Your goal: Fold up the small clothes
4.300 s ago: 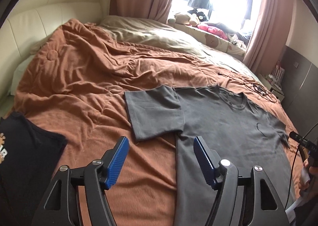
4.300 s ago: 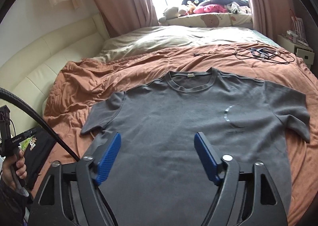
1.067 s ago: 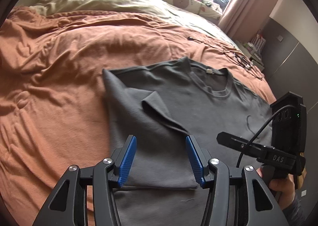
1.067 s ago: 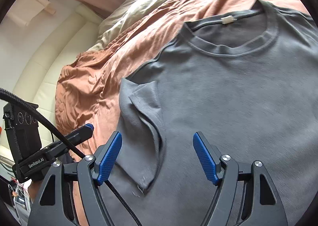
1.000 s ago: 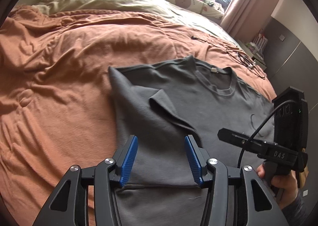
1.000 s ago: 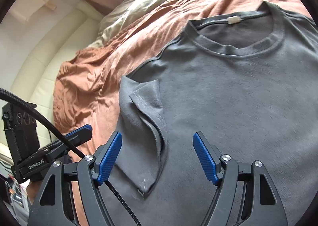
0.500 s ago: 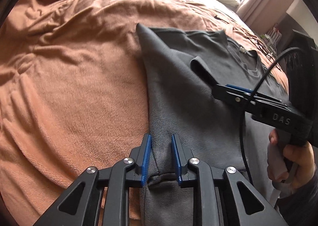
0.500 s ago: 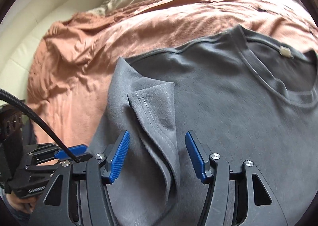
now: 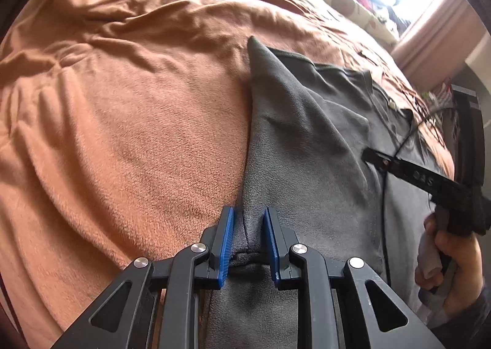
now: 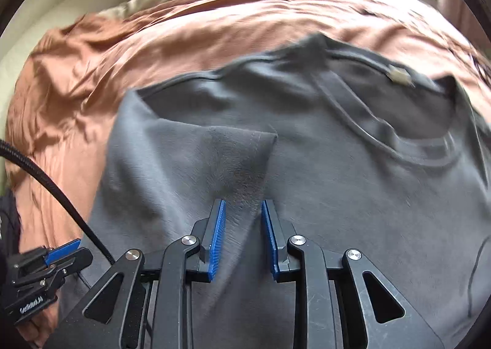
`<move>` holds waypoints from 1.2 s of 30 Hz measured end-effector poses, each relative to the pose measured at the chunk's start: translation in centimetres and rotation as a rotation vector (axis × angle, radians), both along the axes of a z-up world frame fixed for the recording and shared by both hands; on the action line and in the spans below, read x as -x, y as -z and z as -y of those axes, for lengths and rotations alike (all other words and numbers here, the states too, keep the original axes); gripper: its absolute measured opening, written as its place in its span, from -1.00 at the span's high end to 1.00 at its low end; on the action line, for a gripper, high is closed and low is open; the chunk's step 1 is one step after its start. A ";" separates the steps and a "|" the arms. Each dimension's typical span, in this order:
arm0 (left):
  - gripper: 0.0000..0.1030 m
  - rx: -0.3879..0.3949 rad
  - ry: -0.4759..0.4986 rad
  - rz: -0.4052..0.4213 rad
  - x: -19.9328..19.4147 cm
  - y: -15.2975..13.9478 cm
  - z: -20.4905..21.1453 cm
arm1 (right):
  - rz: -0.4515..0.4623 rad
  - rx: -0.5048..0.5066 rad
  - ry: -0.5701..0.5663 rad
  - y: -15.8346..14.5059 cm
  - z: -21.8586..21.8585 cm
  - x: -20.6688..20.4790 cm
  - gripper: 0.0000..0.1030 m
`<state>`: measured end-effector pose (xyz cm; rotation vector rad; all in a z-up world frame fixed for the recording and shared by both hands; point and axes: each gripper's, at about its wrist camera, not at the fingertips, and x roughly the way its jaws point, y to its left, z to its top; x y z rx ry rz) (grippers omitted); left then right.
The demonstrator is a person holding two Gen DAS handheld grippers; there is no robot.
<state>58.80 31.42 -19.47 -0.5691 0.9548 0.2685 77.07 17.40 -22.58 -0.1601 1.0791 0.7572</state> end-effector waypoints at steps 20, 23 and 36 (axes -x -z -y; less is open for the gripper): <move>0.60 0.038 0.010 0.021 0.9 0.1 -0.6 | -0.108 -0.189 0.073 -1.0 3.0 -2.4 -0.28; 0.60 0.037 0.019 0.017 0.8 0.0 -0.6 | -0.144 -0.227 0.071 -0.6 2.3 -3.1 -0.28; 0.61 0.014 0.038 0.002 0.2 0.0 -0.3 | -0.094 -0.113 0.108 1.8 -1.3 -5.8 0.70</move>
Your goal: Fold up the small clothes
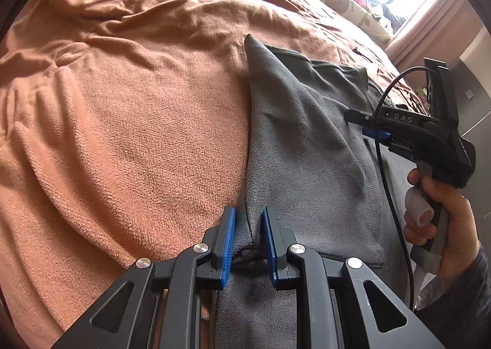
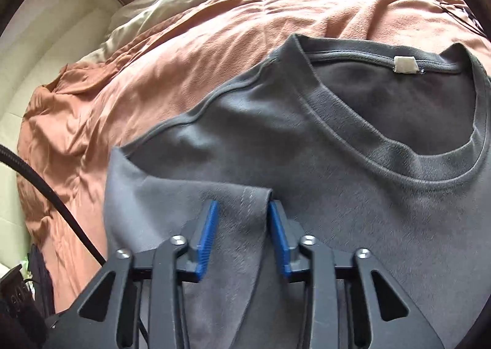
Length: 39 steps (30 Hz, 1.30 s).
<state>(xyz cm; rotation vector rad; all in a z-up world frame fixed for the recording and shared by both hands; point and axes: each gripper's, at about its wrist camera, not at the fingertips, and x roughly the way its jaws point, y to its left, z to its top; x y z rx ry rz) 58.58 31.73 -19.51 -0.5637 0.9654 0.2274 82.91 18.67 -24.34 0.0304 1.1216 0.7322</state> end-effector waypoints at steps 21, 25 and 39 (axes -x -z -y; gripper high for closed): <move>0.66 -0.027 0.012 -0.038 -0.2 -1.5 -0.1 | 0.059 0.023 0.017 -3.4 2.4 3.3 -0.35; 0.66 -0.033 0.023 -0.030 0.5 -2.4 0.3 | 0.080 0.077 -0.066 -4.1 2.4 5.7 -0.35; 0.63 -0.008 0.015 0.025 4.8 -5.1 1.4 | -0.096 0.055 -0.179 -3.2 3.9 12.3 0.31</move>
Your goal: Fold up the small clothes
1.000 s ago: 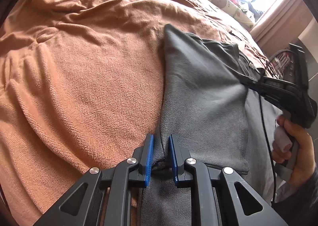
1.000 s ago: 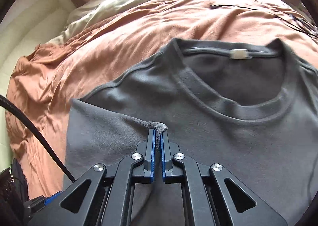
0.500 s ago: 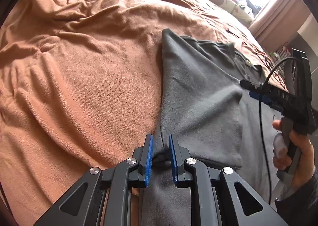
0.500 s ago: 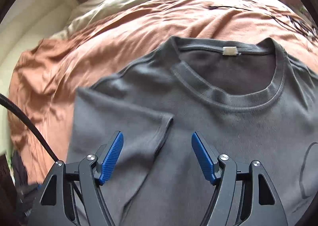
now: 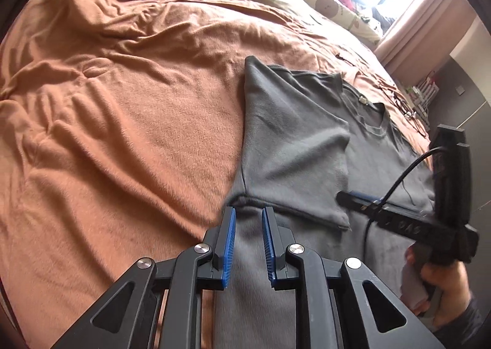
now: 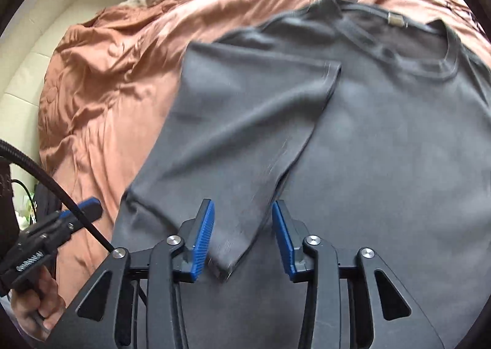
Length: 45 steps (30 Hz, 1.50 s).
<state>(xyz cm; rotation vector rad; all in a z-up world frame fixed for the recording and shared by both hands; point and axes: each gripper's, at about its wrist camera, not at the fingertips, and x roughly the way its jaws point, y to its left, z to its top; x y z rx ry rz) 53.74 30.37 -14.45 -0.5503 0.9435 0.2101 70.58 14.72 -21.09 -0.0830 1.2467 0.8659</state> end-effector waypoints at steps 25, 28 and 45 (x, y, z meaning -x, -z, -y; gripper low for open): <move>0.49 -0.042 -0.023 0.064 8.2 -8.4 3.7 | -0.053 -0.042 0.168 -8.7 8.4 4.0 -0.18; -0.17 -0.063 -0.012 0.088 8.7 -9.8 5.4 | -0.009 -0.045 0.170 -10.7 11.4 5.5 -0.18; -0.87 -0.172 0.090 0.133 8.1 -15.9 17.1 | 0.210 -0.130 0.283 -18.1 29.6 12.9 -0.54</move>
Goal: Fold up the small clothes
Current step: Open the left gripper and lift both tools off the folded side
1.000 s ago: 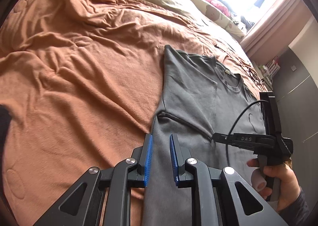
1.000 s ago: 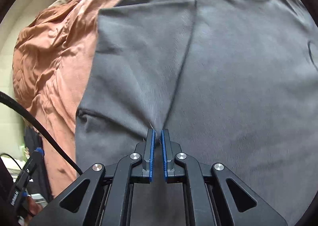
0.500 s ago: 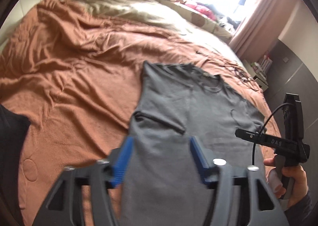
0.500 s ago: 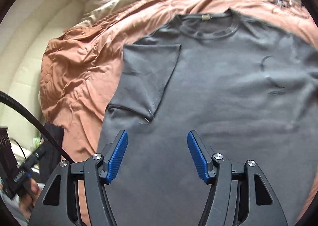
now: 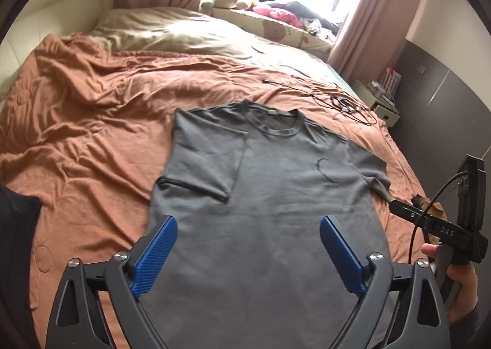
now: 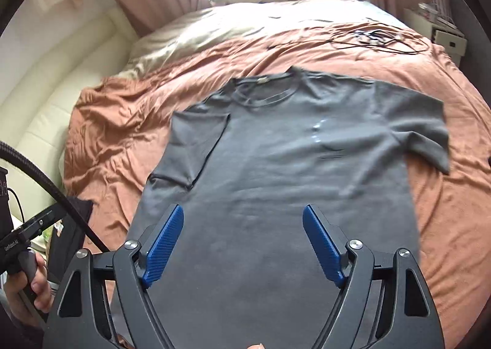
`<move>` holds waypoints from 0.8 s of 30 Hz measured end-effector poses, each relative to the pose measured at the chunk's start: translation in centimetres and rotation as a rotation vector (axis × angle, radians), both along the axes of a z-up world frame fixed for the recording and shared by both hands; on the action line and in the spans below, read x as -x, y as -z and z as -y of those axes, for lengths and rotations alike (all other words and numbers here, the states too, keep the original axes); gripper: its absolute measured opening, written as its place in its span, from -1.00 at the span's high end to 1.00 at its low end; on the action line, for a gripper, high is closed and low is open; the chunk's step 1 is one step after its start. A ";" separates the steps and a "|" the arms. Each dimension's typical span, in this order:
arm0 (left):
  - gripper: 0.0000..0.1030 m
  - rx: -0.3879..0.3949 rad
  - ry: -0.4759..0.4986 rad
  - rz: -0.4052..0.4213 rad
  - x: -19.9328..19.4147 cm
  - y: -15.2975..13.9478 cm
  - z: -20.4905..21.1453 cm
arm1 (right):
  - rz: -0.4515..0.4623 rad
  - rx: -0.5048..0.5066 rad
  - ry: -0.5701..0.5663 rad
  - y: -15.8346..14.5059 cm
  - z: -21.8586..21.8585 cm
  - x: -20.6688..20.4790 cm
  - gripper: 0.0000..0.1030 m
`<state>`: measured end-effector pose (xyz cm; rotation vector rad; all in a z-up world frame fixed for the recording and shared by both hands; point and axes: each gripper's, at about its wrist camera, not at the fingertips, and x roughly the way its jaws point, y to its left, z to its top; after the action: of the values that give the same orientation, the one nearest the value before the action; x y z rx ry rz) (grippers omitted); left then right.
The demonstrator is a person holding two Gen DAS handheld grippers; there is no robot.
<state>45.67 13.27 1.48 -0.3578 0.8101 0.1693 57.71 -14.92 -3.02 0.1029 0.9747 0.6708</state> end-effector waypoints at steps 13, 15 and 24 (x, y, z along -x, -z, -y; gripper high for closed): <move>-0.88 -0.054 0.138 -0.027 -4.9 0.0 9.2 | 0.016 -0.170 0.149 1.5 12.8 0.6 -0.54; -0.88 -0.071 0.154 -0.027 -5.7 -0.1 10.6 | 0.018 -0.191 0.191 2.1 14.5 0.7 -0.54; -0.88 -0.094 0.195 -0.042 -9.5 1.2 13.5 | 0.026 -0.285 0.306 7.1 20.1 -0.6 -0.54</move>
<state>55.18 -0.22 0.27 -0.1853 0.8708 0.0324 58.27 -35.04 -10.09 0.4841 0.8118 0.5233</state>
